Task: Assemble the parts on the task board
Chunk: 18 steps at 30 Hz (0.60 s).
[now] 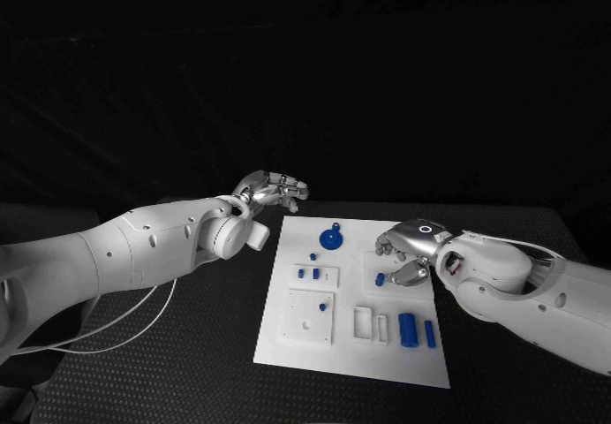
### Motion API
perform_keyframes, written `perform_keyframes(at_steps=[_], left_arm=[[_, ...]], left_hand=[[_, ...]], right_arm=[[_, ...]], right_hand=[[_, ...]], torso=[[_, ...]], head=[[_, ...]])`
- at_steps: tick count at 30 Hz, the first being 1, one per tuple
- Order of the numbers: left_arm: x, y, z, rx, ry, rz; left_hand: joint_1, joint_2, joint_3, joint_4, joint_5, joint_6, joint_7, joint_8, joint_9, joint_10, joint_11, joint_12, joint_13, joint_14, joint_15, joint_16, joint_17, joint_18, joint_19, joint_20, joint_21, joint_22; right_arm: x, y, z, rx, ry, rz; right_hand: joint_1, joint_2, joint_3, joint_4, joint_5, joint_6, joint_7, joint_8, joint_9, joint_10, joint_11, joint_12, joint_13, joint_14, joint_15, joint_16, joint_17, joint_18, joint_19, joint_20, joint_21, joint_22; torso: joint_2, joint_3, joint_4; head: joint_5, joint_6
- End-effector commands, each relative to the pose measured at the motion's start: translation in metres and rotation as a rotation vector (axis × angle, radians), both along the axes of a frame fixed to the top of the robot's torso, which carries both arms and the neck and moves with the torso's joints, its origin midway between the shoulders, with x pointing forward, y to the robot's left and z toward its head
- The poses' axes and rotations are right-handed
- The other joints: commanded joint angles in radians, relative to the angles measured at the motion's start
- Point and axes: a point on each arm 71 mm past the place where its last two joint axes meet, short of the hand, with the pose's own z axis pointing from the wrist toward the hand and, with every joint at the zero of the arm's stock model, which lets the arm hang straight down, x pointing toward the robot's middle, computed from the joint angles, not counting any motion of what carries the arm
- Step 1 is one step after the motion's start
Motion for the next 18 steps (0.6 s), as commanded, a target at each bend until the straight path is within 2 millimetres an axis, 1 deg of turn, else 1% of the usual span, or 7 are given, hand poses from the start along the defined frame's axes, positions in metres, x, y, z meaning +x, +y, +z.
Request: perform_keyframes(at_steps=[1,3,4,9,13,15,18], left_arm=[[0.000,-0.002,0.002,-0.015,-0.009,-0.015],[0.000,-0.003,0.002,-0.016,-0.010,-0.016],[0.000,-0.003,0.002,-0.016,-0.010,-0.016],[0.001,-0.003,0.002,-0.015,-0.009,-0.016],[0.001,-0.003,0.002,-0.016,-0.009,-0.017],[0.000,-0.003,0.002,-0.016,-0.009,-0.017],[0.000,-0.004,0.002,-0.016,-0.009,-0.018]], left_hand=[[-0.001,-0.004,-0.001,0.003,0.003,-0.003,-0.002,-0.003,0.000,-0.002,0.000,-0.002,-0.001,0.007,0.002,-0.006,0.001,0.008,0.007,0.000,-0.004,0.001],[-0.001,-0.004,-0.001,0.003,0.003,-0.003,-0.002,-0.003,0.000,-0.002,0.000,-0.002,-0.001,0.007,0.002,-0.006,0.002,0.008,0.007,0.000,-0.004,0.001],[-0.001,-0.004,-0.001,0.003,0.003,-0.003,-0.002,-0.003,0.000,-0.002,0.000,-0.002,-0.001,0.007,0.002,-0.007,0.002,0.008,0.007,0.000,-0.004,0.002],[-0.001,-0.003,-0.001,0.003,0.003,-0.003,-0.002,-0.002,0.000,-0.002,0.000,-0.002,-0.001,0.007,0.002,-0.007,0.002,0.008,0.007,0.000,-0.005,0.002],[-0.001,-0.003,-0.001,0.004,0.003,-0.003,-0.002,-0.002,0.000,-0.002,0.000,-0.002,-0.001,0.007,0.002,-0.007,0.003,0.008,0.007,0.000,-0.005,0.002],[-0.002,-0.003,-0.001,0.004,0.003,-0.003,-0.002,-0.002,0.000,-0.002,0.000,-0.002,-0.001,0.007,0.002,-0.007,0.003,0.008,0.007,0.000,-0.005,0.002],[-0.002,-0.002,-0.001,0.004,0.003,-0.003,-0.002,-0.002,0.000,-0.002,0.000,-0.002,-0.001,0.007,0.002,-0.008,0.003,0.008,0.007,0.000,-0.005,0.002]], right_arm=[[0.000,0.001,-0.006,-0.030,0.019,0.007],[0.000,0.002,-0.009,-0.032,0.025,0.009],[-0.001,0.003,-0.010,-0.029,0.027,0.013],[-0.003,0.007,-0.016,-0.038,0.049,0.024],[-0.005,0.009,-0.023,-0.045,0.062,0.030],[-0.005,0.010,-0.025,-0.044,0.063,0.034],[-0.006,0.013,-0.029,-0.052,0.067,0.041]], right_hand=[[-0.010,0.001,-0.005,0.001,-0.005,-0.007,0.002,-0.005,0.000,-0.007,0.001,-0.003,-0.001,-0.007,0.002,-0.005,0.001,0.002,-0.007,0.001,-0.001,0.023],[-0.002,0.001,0.003,0.006,-0.006,-0.004,0.002,-0.002,0.001,-0.004,-0.001,0.000,-0.003,-0.005,0.000,-0.005,0.003,0.003,-0.004,0.000,0.002,0.023],[0.001,0.002,0.007,0.009,-0.006,-0.003,0.003,0.000,0.002,-0.001,-0.002,0.001,-0.004,-0.004,0.000,-0.005,0.004,0.004,-0.003,0.000,0.003,0.023],[0.022,0.004,0.038,0.027,-0.006,0.009,0.008,0.011,0.006,0.024,-0.014,0.016,-0.004,0.005,-0.006,-0.004,0.010,0.007,0.005,0.001,0.011,0.023],[0.044,0.011,0.070,0.048,-0.006,0.036,0.014,0.028,0.013,0.068,-0.025,0.040,0.002,0.017,-0.013,0.000,0.015,0.012,0.016,0.000,0.020,0.023],[0.049,0.017,0.078,0.057,-0.006,0.046,0.014,0.034,0.015,0.080,-0.028,0.046,0.004,0.022,-0.014,0.002,0.017,0.013,0.020,0.001,0.023,0.023],[0.062,0.038,0.090,0.065,-0.006,0.067,0.014,0.045,0.018,0.103,-0.035,0.058,0.009,0.029,-0.017,0.004,0.021,0.014,0.026,-0.001,0.029,0.023]], torso=[[0.000,-0.0006,0.0013],[0.000,-0.0012,0.0012],[0.000,-0.0024,0.0011],[0.001,-0.0032,0.0013],[0.000,-0.0041,0.0020],[0.000,-0.0039,0.0015],[0.000,-0.0035,0.0014]], head=[[0.001,-0.002],[0.001,-0.002],[0.002,-0.003],[0.001,-0.005],[0.000,-0.007],[0.000,-0.008],[0.001,-0.010]])
